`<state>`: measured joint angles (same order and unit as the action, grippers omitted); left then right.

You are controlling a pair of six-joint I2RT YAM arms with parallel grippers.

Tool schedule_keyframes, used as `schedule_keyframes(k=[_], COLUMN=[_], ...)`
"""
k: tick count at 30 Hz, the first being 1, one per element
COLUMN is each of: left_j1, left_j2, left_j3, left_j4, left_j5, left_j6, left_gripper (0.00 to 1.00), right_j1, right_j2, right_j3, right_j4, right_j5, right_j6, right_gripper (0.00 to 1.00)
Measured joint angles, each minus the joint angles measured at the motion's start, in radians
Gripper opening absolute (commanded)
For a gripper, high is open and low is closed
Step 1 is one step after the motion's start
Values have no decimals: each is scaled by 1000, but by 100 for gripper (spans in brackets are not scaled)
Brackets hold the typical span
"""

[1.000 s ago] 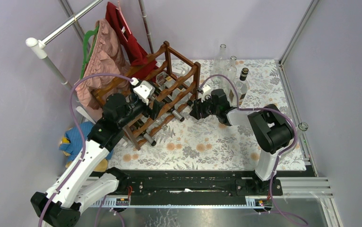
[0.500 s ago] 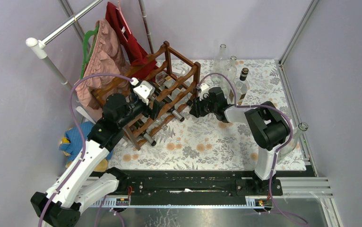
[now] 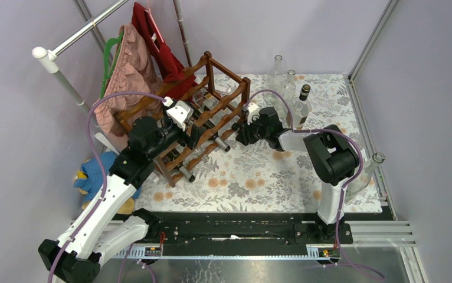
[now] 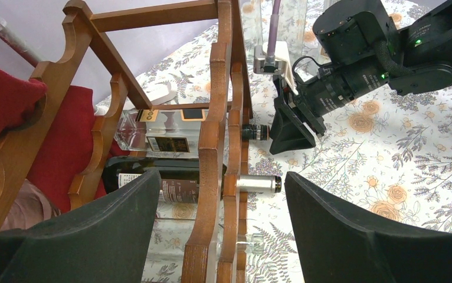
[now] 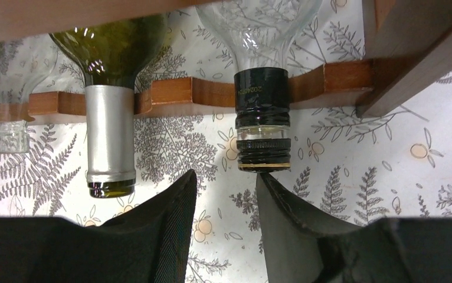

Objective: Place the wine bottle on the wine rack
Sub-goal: Pick up the wine bottle from the center of the board.

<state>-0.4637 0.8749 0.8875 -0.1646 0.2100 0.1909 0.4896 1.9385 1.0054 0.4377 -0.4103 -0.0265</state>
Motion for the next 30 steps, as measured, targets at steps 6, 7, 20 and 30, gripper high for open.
schedule_keyframes(k=[6, 7, 20, 30], left_j1=[0, 0, 0, 0], left_j2=[0, 0, 0, 0], left_j3=[0, 0, 0, -3], left_j4=[0, 0, 0, 1], left_j5=[0, 0, 1, 3], left_j6=[0, 0, 0, 0], left_gripper=[84, 84, 84, 84], right_j1=[0, 0, -3, -15], right_j2=[42, 45, 45, -32], right_j3=[45, 45, -14, -8], right_j4=[22, 33, 173, -69], right_j5=[-2, -2, -27, -14], right_j6=[1, 3, 75, -48], right_gripper=[49, 49, 63, 65])
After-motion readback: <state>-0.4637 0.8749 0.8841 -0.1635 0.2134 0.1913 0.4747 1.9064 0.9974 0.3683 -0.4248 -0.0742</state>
